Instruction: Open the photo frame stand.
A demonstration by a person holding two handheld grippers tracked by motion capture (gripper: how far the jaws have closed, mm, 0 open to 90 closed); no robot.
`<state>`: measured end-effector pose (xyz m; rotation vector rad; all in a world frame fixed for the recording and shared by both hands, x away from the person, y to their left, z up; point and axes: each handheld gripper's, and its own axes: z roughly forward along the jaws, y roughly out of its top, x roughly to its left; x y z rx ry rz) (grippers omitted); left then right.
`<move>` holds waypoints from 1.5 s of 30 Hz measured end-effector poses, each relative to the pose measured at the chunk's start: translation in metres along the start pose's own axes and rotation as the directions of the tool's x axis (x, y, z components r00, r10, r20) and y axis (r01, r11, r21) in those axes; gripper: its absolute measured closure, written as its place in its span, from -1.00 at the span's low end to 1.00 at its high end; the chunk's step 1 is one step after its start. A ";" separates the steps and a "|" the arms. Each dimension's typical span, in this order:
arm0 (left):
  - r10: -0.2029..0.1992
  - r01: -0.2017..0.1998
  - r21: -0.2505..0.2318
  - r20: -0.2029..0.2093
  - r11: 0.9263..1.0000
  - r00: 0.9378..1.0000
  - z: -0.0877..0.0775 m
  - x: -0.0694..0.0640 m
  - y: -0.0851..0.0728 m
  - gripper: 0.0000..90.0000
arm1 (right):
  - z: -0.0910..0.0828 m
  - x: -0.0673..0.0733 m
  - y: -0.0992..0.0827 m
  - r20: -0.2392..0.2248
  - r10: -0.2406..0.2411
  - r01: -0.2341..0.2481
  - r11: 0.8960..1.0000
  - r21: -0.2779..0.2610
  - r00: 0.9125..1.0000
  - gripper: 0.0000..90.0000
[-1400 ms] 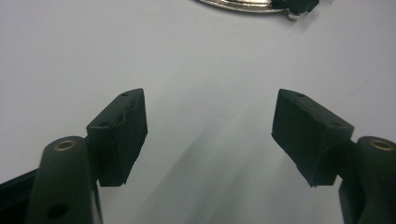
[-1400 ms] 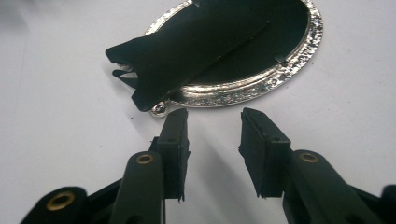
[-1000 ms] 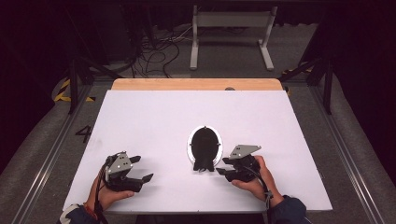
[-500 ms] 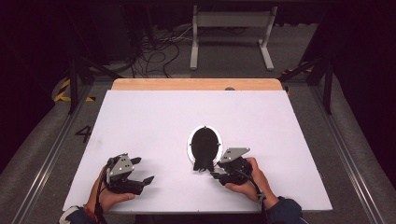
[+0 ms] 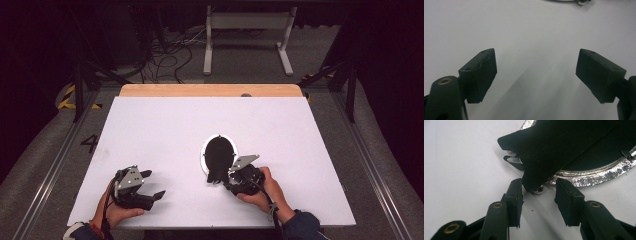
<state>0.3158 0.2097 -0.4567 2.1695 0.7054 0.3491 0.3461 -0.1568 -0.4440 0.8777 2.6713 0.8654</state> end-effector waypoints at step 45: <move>-0.015 0.016 0.051 -0.013 0.999 1.000 0.010 0.001 0.000 -0.70 | 0.015 -0.051 -0.012 -0.441 0.395 -0.511 0.840 -0.181 0.806 0.21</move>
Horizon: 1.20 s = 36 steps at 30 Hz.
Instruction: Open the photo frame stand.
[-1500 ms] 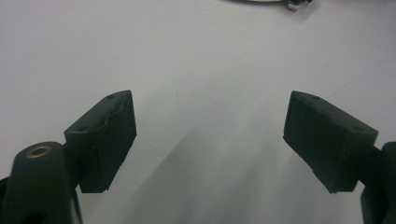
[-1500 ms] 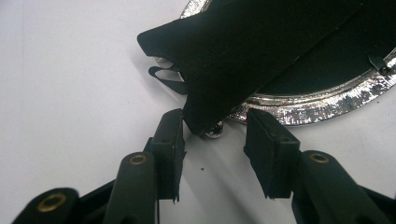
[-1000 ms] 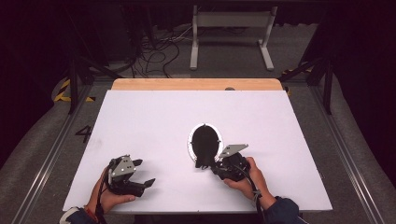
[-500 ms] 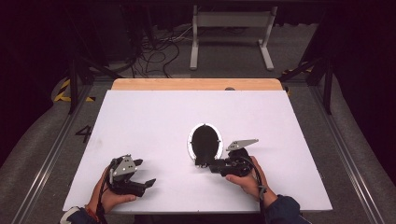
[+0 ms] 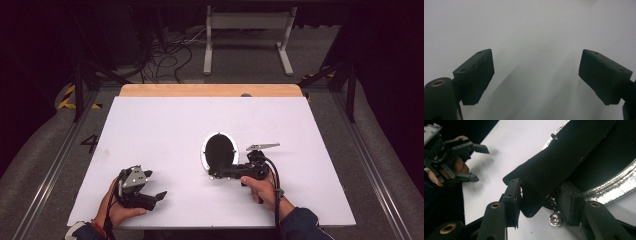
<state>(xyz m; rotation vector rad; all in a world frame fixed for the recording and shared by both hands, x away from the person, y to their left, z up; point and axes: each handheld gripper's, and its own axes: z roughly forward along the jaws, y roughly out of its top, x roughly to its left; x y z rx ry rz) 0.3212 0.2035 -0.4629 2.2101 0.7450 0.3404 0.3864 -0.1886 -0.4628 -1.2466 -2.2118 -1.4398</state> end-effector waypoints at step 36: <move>-0.032 0.034 -0.021 0.121 0.999 0.992 0.081 0.028 0.084 -0.57 | 0.010 -0.015 0.013 -0.085 0.088 -0.092 0.995 -0.047 0.992 0.40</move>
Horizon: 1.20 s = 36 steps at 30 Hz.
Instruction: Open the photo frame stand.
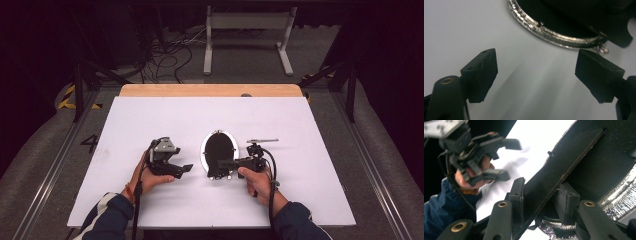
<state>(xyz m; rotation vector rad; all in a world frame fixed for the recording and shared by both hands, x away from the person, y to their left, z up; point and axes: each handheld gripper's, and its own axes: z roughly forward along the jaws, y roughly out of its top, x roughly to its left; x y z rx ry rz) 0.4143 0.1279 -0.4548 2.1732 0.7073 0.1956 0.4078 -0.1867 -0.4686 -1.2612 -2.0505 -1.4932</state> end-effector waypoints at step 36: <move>-0.091 0.111 -0.073 0.236 0.991 0.968 0.029 0.014 0.022 -0.12 | -0.006 0.007 -0.002 -0.039 -0.200 0.201 0.980 0.009 0.979 0.43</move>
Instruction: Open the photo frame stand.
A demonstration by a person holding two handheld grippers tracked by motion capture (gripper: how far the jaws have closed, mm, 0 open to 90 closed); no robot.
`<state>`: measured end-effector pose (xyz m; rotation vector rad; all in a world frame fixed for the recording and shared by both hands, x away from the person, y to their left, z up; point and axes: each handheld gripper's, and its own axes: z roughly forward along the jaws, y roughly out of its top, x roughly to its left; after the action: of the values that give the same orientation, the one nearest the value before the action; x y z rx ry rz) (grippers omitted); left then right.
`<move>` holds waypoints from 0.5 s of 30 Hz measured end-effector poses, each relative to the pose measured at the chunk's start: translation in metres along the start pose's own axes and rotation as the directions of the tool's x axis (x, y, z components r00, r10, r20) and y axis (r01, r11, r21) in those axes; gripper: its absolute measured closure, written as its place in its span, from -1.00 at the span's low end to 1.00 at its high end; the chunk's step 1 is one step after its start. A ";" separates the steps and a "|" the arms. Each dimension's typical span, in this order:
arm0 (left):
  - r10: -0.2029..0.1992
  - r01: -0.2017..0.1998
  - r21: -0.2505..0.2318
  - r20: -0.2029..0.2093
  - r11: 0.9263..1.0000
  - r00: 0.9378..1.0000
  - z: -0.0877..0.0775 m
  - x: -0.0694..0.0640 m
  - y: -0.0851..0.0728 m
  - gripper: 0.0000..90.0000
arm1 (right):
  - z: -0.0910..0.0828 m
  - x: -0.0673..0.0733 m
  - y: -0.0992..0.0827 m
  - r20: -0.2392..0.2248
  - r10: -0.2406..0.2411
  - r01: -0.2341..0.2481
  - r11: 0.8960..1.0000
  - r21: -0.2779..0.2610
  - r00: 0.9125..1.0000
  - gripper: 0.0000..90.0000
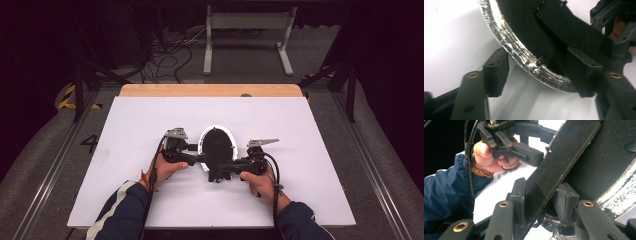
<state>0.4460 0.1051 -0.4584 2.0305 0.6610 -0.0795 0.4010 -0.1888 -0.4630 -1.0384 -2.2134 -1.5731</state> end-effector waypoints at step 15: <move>0.061 -0.058 -0.052 0.054 0.997 0.997 -0.005 -0.017 0.005 0.27 | -0.003 0.007 -0.001 0.033 -0.025 0.025 1.000 0.004 0.999 0.58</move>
<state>0.4330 0.0997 -0.4464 1.9904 0.5623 -0.0826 0.3951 -0.1885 -0.4589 -1.0473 -2.2582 -1.5724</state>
